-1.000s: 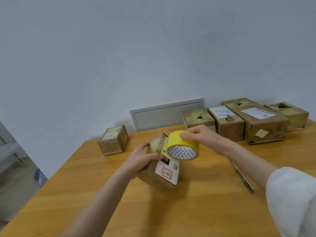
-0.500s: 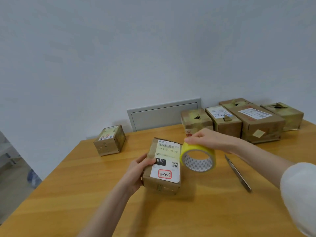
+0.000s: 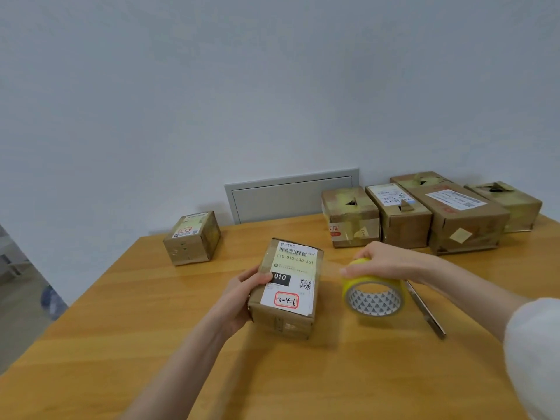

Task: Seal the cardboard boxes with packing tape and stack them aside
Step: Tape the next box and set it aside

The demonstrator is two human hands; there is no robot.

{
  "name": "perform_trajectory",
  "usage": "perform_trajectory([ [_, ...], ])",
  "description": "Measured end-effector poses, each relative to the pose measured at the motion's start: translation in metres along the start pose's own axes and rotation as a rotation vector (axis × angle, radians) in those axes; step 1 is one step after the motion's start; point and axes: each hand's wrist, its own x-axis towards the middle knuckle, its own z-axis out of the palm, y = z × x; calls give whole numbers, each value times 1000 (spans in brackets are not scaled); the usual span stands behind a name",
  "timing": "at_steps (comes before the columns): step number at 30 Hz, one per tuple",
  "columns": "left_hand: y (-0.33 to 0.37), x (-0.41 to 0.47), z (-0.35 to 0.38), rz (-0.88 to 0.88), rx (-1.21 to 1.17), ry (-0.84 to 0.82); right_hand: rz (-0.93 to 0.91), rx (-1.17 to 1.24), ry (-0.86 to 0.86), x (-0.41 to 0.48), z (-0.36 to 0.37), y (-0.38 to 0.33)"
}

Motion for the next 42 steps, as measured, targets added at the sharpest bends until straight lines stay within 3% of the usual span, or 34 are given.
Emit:
perform_trajectory([
  [9,-3,2,-8,-58,140,72,30,-120,68,24,19,-3],
  [11,0,2,-6,13,401,157,38,-129,78,32,25,-5],
  [14,9,3,4,306,1085,269,67,-136,94,40,32,-10],
  [17,6,4,37,330,1479,134,88,-172,55,43,34,-17],
  [19,-3,5,56,363,1681,65,85,-172,37,43,34,-18],
  [22,-9,5,66,424,1773,0,81,-138,43,42,35,-17],
  [25,-4,4,63,387,1771,-52,88,-150,55,41,39,-19],
  [27,3,3,63,362,1649,-75,88,-159,65,40,41,-21],
  [30,13,5,67,262,1439,79,87,-176,82,39,43,-23],
  [33,16,4,71,54,1549,216,81,-222,78,35,46,-24],
  [35,18,3,70,31,1560,244,66,-224,68,30,41,-24],
  [37,28,0,63,115,1319,219,18,-156,53,23,23,-28],
  [39,38,-2,53,203,896,182,-53,53,96,13,-2,-38],
  [42,36,-6,46,155,429,157,-184,414,146,3,-31,-52],
])
